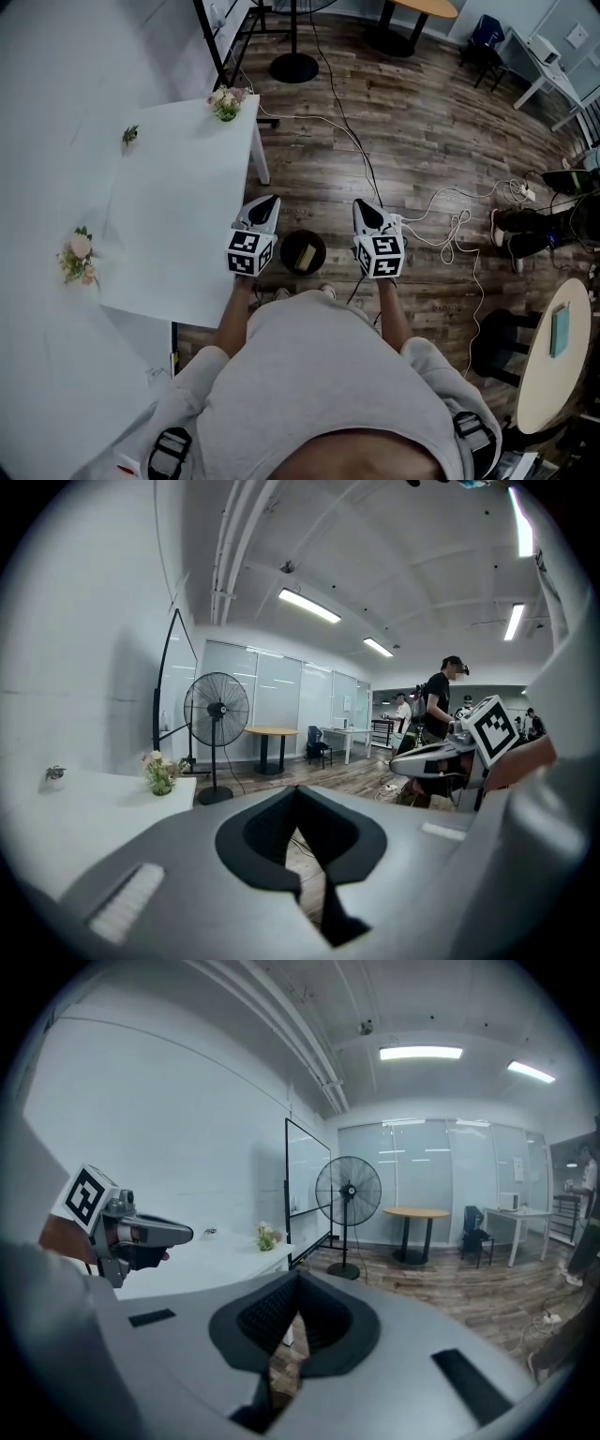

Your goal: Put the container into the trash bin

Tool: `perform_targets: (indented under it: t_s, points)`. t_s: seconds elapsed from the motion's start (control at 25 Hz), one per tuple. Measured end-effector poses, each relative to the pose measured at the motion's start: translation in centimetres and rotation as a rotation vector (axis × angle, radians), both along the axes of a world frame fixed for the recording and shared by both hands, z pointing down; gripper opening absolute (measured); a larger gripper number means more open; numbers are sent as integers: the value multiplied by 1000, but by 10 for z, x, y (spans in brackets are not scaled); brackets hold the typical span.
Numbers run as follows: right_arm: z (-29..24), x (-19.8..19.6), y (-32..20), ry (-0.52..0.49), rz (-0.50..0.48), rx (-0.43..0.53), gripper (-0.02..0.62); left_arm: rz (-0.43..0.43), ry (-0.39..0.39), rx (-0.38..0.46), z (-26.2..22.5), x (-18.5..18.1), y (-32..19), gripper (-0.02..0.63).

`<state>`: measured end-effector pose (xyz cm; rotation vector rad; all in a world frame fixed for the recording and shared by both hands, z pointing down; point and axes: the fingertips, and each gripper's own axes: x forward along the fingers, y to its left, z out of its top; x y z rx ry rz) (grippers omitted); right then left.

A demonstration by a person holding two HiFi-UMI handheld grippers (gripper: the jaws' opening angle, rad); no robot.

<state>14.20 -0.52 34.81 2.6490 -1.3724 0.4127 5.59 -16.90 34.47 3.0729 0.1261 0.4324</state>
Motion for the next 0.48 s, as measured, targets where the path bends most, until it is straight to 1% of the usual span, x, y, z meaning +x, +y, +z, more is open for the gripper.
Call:
perform_targets:
  t_s: [0.24, 0.48]
  points:
    - [1, -1, -3, 1, -1, -4, 14, 7, 2, 2, 1, 1, -2, 11]
    - [-3, 4, -3, -27, 15, 37, 14, 18, -5, 1, 1, 5, 5, 11]
